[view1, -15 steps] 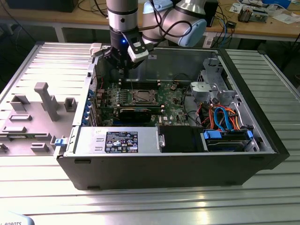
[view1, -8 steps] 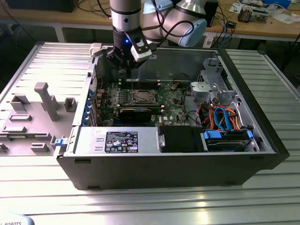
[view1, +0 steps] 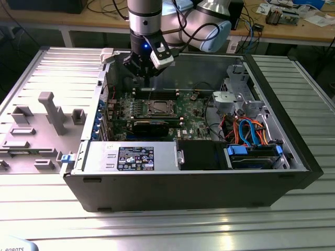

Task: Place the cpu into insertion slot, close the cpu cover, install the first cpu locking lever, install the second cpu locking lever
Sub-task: 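Install the first cpu locking lever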

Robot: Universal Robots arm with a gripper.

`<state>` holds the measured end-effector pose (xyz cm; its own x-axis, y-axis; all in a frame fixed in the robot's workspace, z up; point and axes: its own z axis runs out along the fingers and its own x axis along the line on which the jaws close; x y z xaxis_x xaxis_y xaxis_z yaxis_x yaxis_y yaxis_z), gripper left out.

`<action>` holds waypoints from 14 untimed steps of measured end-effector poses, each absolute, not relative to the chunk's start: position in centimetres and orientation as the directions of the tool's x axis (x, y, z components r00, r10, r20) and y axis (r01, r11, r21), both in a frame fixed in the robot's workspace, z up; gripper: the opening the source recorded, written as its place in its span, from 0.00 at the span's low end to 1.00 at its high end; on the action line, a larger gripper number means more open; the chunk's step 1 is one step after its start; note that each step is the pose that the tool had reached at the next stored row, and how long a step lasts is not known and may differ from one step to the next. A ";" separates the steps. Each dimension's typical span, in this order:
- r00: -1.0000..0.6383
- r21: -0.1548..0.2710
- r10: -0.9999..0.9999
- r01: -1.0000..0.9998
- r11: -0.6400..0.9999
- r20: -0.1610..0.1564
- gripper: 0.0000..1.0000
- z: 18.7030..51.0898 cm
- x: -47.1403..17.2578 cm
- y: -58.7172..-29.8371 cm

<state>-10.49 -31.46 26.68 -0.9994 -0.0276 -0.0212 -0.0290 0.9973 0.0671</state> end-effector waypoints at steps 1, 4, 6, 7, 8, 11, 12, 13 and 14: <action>-0.999 0.067 -0.028 -0.029 0.997 -0.021 0.11 26.7 -10.5 -31.5; -0.999 0.067 -0.028 -0.029 0.997 -0.021 0.11 26.7 -10.5 -31.5; -0.999 0.068 -0.028 -0.029 0.997 -0.021 0.11 26.6 -10.5 -31.5; -0.999 0.073 -0.027 -0.029 0.997 -0.021 0.11 26.5 -10.5 -31.5; -0.999 0.077 -0.027 -0.029 0.997 -0.021 0.11 26.5 -10.4 -31.6; -0.999 0.084 -0.024 -0.026 0.996 -0.022 0.11 26.1 -10.1 -31.6; -1.000 0.084 -0.022 -0.024 0.996 -0.022 0.11 26.0 -10.0 -31.6; -1.000 0.084 -0.021 -0.022 0.996 -0.022 0.11 25.9 -9.8 -31.6; -1.000 0.084 -0.020 -0.022 0.996 -0.022 0.11 25.9 -9.6 -31.6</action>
